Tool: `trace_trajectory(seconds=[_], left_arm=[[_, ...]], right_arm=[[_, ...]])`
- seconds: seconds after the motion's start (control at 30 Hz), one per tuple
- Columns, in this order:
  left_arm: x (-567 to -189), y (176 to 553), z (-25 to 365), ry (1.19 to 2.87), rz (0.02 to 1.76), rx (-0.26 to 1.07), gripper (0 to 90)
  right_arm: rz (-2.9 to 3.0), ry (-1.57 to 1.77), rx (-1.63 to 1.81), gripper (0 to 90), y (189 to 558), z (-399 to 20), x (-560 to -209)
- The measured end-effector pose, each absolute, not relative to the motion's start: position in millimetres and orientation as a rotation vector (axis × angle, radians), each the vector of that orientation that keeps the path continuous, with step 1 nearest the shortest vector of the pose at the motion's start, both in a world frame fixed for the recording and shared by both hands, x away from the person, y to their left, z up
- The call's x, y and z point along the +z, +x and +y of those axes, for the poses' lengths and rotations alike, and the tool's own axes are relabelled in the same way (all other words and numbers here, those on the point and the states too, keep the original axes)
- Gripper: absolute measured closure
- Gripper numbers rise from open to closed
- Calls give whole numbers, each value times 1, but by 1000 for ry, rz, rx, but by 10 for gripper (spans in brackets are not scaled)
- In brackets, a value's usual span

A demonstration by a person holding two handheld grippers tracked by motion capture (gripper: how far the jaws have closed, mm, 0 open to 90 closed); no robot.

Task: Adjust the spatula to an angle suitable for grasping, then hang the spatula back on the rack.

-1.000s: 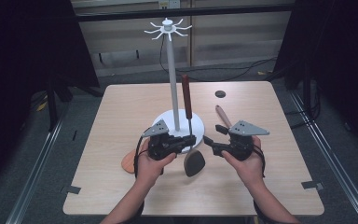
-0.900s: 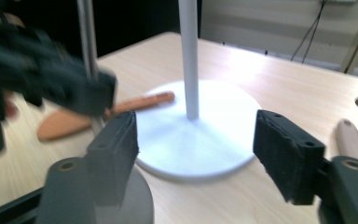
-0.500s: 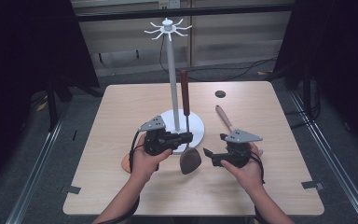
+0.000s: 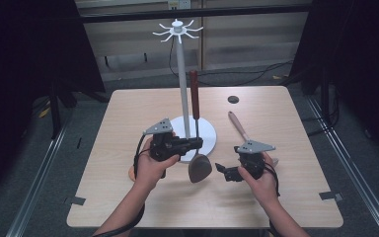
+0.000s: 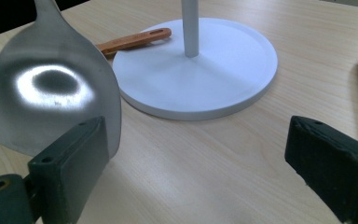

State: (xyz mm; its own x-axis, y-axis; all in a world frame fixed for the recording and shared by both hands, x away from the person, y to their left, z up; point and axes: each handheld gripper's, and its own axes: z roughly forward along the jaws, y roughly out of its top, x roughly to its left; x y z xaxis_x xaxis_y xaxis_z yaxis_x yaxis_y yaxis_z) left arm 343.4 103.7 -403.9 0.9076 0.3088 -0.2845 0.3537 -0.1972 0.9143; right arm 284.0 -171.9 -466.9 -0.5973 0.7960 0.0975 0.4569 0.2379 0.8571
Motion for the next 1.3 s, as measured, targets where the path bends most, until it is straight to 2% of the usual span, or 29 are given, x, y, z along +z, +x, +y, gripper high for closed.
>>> trace_trajectory(seconds=[1.3], left_arm=[[-359, 353, 110, 1793, 436, -33, 847]], right_arm=[[2197, 1154, 1270, 59, 284, -173, -469]])
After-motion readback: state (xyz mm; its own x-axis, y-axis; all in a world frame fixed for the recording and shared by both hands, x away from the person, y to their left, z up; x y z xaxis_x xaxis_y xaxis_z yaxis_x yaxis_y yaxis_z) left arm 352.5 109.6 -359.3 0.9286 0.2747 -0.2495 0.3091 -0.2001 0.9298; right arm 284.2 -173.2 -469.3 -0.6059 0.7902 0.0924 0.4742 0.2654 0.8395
